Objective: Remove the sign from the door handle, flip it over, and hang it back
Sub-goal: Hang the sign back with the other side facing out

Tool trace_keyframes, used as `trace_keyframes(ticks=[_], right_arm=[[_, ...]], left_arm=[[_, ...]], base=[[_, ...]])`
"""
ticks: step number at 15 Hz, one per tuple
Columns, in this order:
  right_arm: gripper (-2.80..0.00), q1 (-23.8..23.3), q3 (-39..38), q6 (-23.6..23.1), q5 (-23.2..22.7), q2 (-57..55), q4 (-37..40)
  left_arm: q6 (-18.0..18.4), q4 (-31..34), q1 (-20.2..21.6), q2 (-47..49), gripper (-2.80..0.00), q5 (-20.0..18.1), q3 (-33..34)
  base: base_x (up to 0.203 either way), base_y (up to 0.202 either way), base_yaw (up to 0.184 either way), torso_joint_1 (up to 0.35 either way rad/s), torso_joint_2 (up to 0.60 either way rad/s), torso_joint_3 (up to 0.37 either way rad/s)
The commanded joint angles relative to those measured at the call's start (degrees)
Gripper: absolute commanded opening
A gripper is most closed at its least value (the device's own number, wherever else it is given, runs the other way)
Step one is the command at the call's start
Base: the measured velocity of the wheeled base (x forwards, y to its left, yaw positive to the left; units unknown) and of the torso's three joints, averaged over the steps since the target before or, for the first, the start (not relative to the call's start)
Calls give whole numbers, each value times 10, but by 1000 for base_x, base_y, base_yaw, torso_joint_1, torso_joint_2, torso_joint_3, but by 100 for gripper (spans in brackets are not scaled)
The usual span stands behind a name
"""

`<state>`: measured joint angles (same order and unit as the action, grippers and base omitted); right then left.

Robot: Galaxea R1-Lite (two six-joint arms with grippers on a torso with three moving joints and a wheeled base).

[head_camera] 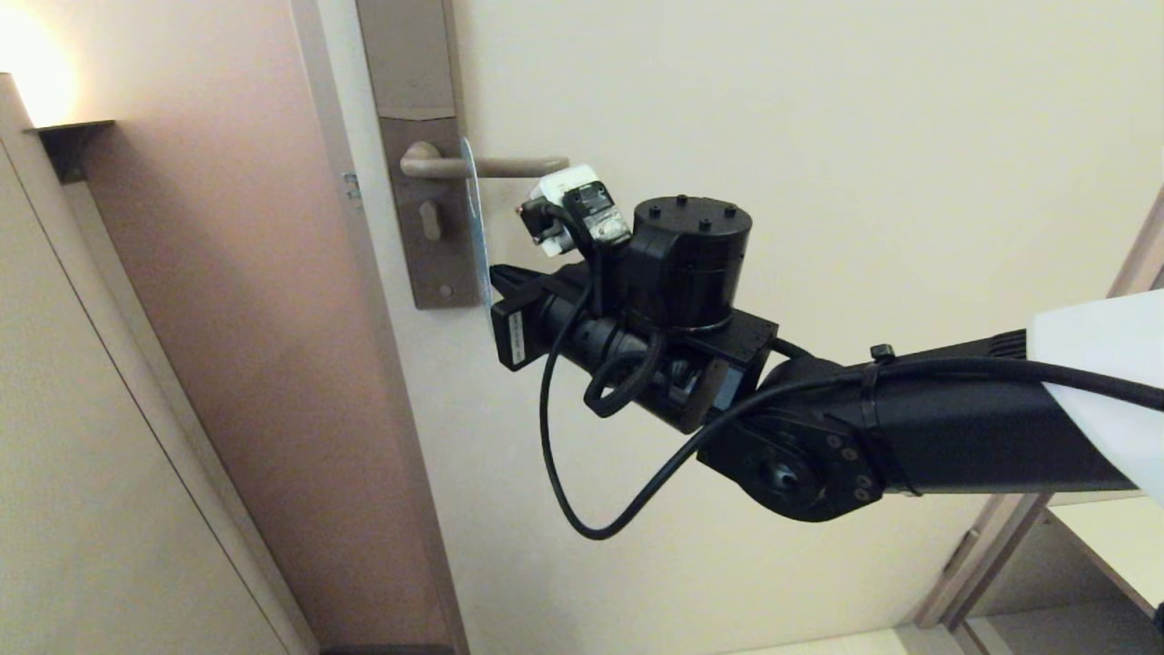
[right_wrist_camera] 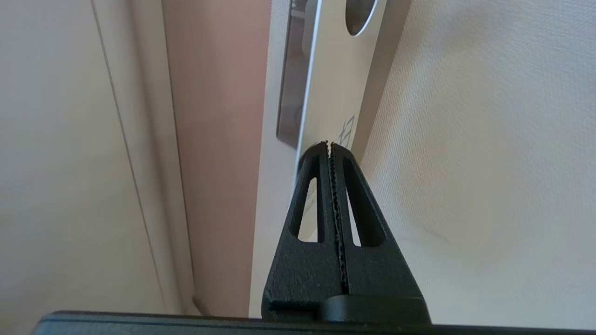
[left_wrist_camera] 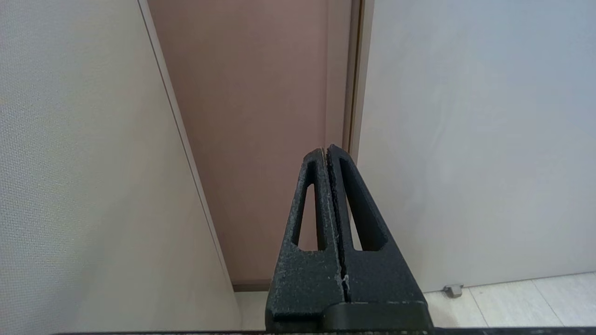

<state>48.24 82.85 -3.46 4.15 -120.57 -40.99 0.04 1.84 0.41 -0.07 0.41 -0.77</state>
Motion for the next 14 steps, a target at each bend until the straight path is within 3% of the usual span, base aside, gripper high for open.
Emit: trace_keyframes(ticks=[1,14], right_arm=[[-280,2,34,-1,0,-39,-13],[-280,28,160,-8,1,-106,-30]], left_arm=[[0,0,0,1,-280,0,0],[0,0,0,1,-280,0,0]], base=[[0,0,0,0,0,0],[0,0,0,0,0,0]])
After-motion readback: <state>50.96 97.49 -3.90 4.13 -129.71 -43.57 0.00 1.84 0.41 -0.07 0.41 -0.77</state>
